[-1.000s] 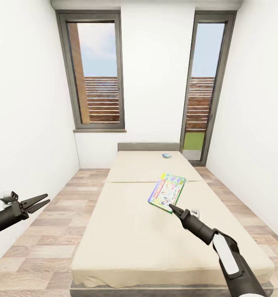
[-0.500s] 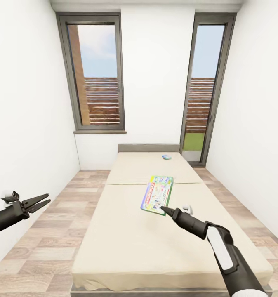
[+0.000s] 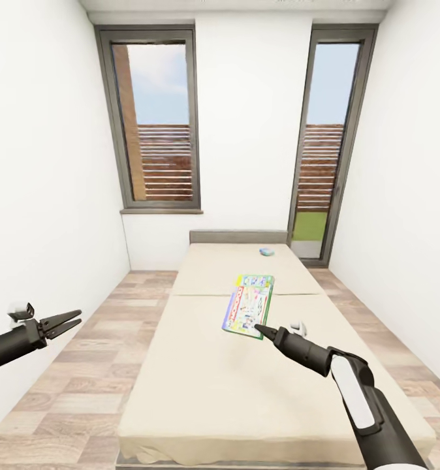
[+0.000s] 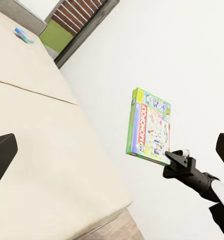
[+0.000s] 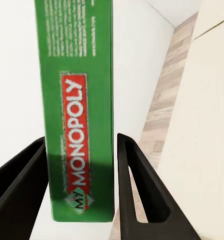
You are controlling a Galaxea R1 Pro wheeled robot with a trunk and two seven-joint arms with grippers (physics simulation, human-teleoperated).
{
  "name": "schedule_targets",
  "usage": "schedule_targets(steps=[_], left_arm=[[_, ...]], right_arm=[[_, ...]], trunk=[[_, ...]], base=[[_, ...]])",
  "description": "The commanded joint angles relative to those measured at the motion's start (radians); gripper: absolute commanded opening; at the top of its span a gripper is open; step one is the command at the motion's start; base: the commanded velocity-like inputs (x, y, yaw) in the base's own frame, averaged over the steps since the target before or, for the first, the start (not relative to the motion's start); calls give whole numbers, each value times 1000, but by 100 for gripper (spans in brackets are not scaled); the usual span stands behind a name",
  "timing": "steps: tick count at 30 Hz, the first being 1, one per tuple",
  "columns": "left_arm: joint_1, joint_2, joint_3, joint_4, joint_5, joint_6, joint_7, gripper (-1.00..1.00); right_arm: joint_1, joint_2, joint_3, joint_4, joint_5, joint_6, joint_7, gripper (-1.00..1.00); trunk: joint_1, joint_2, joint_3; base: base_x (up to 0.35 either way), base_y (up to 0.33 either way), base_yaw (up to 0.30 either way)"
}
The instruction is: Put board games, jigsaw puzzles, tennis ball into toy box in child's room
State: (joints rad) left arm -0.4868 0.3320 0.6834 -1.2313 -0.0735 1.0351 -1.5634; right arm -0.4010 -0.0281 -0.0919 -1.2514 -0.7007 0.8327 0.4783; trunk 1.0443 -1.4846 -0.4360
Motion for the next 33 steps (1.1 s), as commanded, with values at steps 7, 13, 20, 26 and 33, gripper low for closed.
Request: schedule_targets(steps=[7, 13, 20, 26, 33], left_arm=[[-1, -1, -71, -1, -7, 10, -7, 100], [-1, -2, -82, -3, -7, 8, -7, 100], [-1, -1, -152, -3, -10, 7, -7, 100], [-1, -1, -165, -1, -12, 7, -7, 100], [-1, -1, -168, -1, -12, 5, -7, 100]], right_arm=[[2, -1, -2, -5, 3, 8, 4, -100], [1, -23, 0, -6, 1, 12, 5, -100], [-1, -30, 3, -6, 1, 11, 19, -100], [-2, -30, 3, -6, 1, 10, 23, -100], [-4, -30, -2, -6, 1, 8, 29, -100]], trunk=[[-27, 49, 29], [-50, 91, 55], [-77, 140, 86], [-100, 182, 112], [-127, 231, 142]], base=[[-198, 0, 205], [-67, 0, 214], [-5, 0, 215], [0, 0, 215], [0, 0, 215]])
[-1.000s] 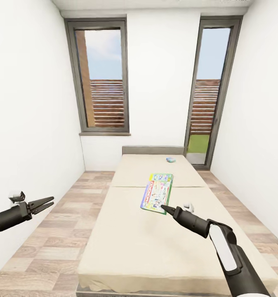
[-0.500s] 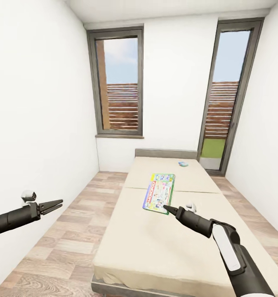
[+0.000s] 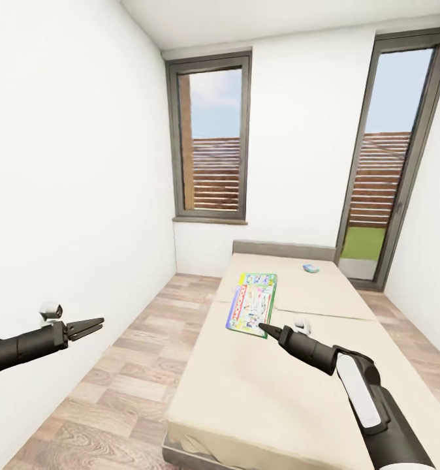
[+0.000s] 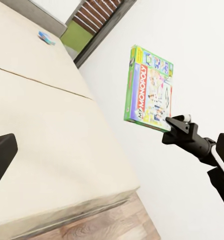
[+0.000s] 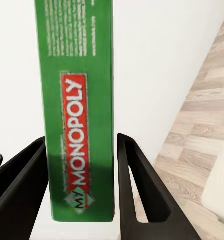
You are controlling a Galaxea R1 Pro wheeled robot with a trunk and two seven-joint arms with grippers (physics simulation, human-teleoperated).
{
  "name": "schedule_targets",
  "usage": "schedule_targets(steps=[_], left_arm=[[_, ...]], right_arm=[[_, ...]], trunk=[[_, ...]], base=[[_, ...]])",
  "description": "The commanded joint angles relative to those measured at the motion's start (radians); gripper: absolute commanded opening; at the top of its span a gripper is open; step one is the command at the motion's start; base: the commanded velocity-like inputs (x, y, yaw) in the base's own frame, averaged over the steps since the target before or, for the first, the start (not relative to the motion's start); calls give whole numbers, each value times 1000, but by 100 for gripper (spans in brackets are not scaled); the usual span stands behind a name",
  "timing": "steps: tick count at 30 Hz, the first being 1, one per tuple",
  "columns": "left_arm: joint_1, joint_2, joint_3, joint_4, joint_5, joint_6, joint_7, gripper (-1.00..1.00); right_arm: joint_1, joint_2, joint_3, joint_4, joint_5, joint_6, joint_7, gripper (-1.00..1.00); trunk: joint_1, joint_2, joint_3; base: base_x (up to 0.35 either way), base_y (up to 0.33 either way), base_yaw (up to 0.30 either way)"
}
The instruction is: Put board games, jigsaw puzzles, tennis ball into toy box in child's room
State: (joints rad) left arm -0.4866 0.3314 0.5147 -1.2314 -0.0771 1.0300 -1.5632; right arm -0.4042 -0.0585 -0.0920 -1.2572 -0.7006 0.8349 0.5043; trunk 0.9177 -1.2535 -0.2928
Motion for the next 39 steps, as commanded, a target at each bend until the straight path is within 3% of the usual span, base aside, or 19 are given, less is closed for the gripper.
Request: schedule_targets(steps=[1, 5, 12, 20, 29, 39], left_arm=[[-1, 0, 1, 0, -9, 11, -8, 100], [-1, -2, 0, 0, -8, 11, -8, 100], [-1, -3, -1, 1, -9, 10, -8, 100], [-1, -4, -1, 1, -9, 11, -8, 100], [-1, -5, -2, 1, -7, 9, -8, 100], [-1, -6, -2, 0, -7, 9, -8, 100]], right_arm=[[-1, 0, -2, 0, 1, 6, 5, -100], [-1, -1, 0, 0, 1, 6, 11, -100], [-1, -29, 3, 1, 1, 3, 30, -100], [-1, -35, -4, 1, 1, 3, 34, -100], [-1, -35, -5, 1, 1, 3, 34, -100], [-1, -34, -5, 1, 1, 3, 33, -100]], trunk=[[-4, 6, 3], [-19, 34, 21], [-46, 83, 51], [-58, 104, 70], [-58, 104, 80], [-58, 104, 92]], base=[[0, 0, 215], [0, 0, 216], [0, 0, 217], [0, 0, 219], [0, -25, 220], [-10, -273, 220]])
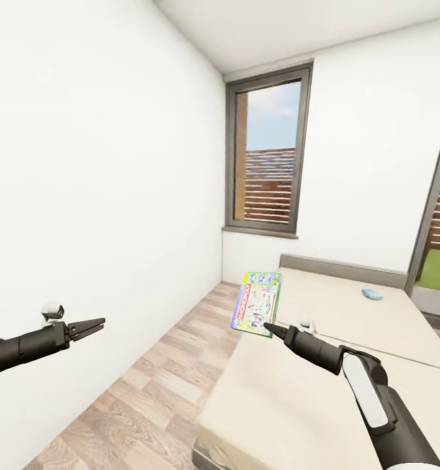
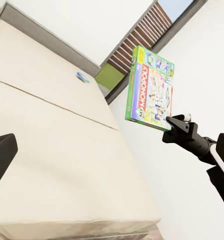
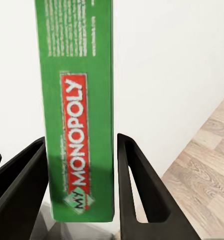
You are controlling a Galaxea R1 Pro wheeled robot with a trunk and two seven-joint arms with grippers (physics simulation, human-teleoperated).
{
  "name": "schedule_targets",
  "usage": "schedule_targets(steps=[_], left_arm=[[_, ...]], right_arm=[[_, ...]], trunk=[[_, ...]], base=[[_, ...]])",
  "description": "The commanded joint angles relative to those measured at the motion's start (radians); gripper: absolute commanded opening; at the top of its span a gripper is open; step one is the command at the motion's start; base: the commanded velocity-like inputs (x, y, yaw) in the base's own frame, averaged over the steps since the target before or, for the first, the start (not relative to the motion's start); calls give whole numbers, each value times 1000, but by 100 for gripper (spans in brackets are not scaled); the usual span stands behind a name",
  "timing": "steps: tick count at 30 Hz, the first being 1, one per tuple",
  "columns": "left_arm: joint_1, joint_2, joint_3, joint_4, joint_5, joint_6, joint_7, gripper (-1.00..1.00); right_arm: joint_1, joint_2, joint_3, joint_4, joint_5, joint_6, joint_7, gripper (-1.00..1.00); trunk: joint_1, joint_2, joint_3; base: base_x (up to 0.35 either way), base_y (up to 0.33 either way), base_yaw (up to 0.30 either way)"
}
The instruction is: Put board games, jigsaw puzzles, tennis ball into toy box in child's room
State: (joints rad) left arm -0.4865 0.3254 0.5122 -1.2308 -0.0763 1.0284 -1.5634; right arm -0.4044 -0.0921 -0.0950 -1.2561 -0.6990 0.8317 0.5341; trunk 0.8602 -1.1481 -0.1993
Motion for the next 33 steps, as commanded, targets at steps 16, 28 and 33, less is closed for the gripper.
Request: schedule_targets(steps=[16, 28, 33], left_arm=[[-1, 2, 2, -1, -8, 12, -7, 100], [-1, 2, 2, -1, -9, 12, -7, 100], [-1, 1, 2, -1, -10, 12, -7, 100]], right_arm=[[-1, 1, -2, 0, 1, 0, -1, -100], [-1, 0, -2, -1, 0, 0, 1, -100], [-1, 1, -2, -1, 0, 0, 1, -100]], trunk=[[0, -1, 15], [0, -1, 25], [0, -1, 30]], base=[[-94, -300, 236], [-99, -302, 249], [-99, -279, 249]])
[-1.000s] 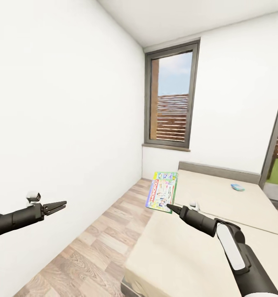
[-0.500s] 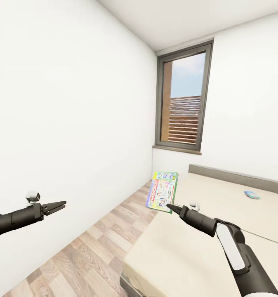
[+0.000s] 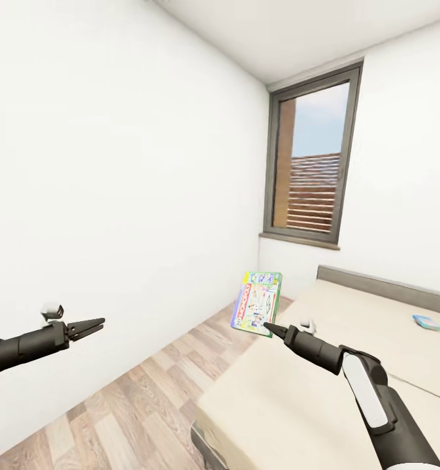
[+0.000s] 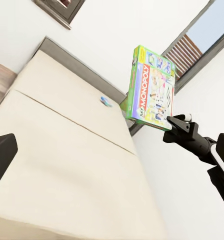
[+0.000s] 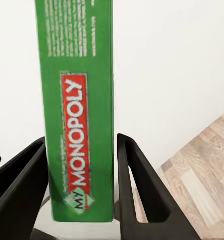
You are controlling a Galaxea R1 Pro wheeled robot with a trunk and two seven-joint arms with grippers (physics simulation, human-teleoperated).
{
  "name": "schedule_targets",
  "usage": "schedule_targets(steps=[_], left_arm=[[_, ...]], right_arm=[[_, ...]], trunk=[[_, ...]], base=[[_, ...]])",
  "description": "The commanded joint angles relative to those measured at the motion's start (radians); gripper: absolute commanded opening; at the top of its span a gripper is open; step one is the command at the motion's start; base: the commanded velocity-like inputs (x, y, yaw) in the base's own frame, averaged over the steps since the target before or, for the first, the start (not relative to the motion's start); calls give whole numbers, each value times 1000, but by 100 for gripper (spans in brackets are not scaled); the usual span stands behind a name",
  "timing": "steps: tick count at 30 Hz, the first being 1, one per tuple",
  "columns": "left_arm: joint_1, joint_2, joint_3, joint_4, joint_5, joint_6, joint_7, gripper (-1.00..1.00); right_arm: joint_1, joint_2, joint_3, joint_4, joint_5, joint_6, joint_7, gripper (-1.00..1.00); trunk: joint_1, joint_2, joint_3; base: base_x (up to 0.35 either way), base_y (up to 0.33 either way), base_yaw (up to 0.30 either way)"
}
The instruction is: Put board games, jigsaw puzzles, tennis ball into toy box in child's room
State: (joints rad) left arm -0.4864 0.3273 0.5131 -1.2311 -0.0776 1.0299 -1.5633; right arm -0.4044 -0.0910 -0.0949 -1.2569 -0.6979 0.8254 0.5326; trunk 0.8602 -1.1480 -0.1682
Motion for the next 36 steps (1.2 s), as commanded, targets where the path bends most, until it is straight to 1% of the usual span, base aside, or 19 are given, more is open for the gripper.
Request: schedule_targets(steps=[1, 8, 20, 36], left_arm=[[-1, -1, 1, -1, -8, 10, -8, 100], [-1, -1, 1, -1, -8, 10, -8, 100], [-1, 1, 2, -1, -7, 12, -8, 100], [-1, 2, 2, -1, -9, 13, -8, 100]], right_arm=[[-1, 0, -2, 0, 0, 6, 3, -100], [-1, 0, -2, 0, 0, 6, 2, -100], [-1, 0, -2, 1, 0, 6, -1, -100], [-1, 1, -2, 1, -1, 6, -4, -100]], trunk=[[0, -1, -1], [0, -1, 5], [0, -1, 15], [-61, 111, 79]], base=[[-99, -255, 249], [-89, -224, 249], [-7, -20, 249], [0, 0, 250]])
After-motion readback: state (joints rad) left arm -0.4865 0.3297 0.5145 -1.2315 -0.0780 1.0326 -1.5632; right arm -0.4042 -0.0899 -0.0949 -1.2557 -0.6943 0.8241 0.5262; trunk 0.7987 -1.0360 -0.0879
